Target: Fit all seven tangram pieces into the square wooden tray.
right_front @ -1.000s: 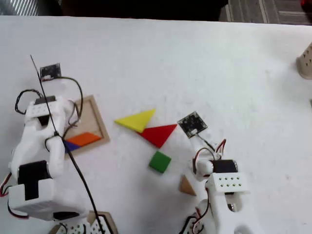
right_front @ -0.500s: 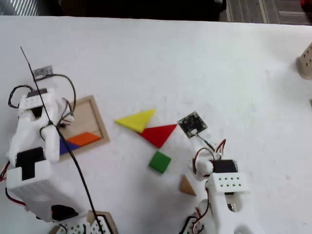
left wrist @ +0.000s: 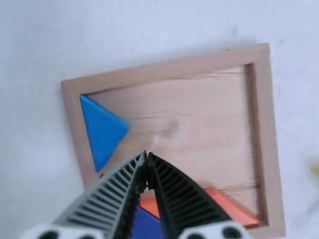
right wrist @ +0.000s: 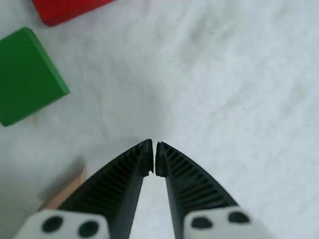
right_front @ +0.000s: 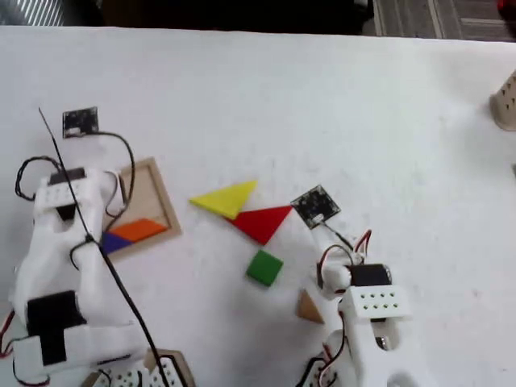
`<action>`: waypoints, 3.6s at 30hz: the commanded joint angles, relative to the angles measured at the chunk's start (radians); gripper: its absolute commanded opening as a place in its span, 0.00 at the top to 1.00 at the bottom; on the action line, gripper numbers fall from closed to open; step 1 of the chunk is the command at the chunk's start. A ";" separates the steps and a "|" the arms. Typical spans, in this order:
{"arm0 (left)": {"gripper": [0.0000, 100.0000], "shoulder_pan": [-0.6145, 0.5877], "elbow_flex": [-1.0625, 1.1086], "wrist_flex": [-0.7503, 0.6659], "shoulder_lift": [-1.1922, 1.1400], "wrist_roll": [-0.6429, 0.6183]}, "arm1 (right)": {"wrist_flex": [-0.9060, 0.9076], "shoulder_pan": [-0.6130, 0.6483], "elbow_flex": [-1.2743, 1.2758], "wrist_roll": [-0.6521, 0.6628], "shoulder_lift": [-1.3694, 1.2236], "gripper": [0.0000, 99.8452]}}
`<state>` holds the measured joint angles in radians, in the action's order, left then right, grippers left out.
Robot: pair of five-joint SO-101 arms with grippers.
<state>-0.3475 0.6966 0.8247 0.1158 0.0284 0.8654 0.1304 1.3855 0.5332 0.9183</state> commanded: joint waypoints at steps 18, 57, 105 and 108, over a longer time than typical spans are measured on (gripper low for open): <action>0.98 -0.344 -0.830 0.183 -0.535 -0.077 | -0.013 0.008 -0.005 0.011 0.013 0.98; 0.98 -0.137 -1.731 0.796 -1.233 0.167 | -0.012 0.007 -0.005 0.014 0.019 0.98; 0.97 -0.262 -0.308 0.141 -0.222 -0.032 | -0.001 0.007 -0.005 0.014 0.021 0.98; 0.88 -0.282 -0.305 0.083 -0.262 -0.041 | -0.001 0.007 -0.005 0.014 0.021 0.98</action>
<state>-0.6007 0.4005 0.9751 -0.1619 0.0069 0.8654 0.1304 1.3855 0.5332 0.9183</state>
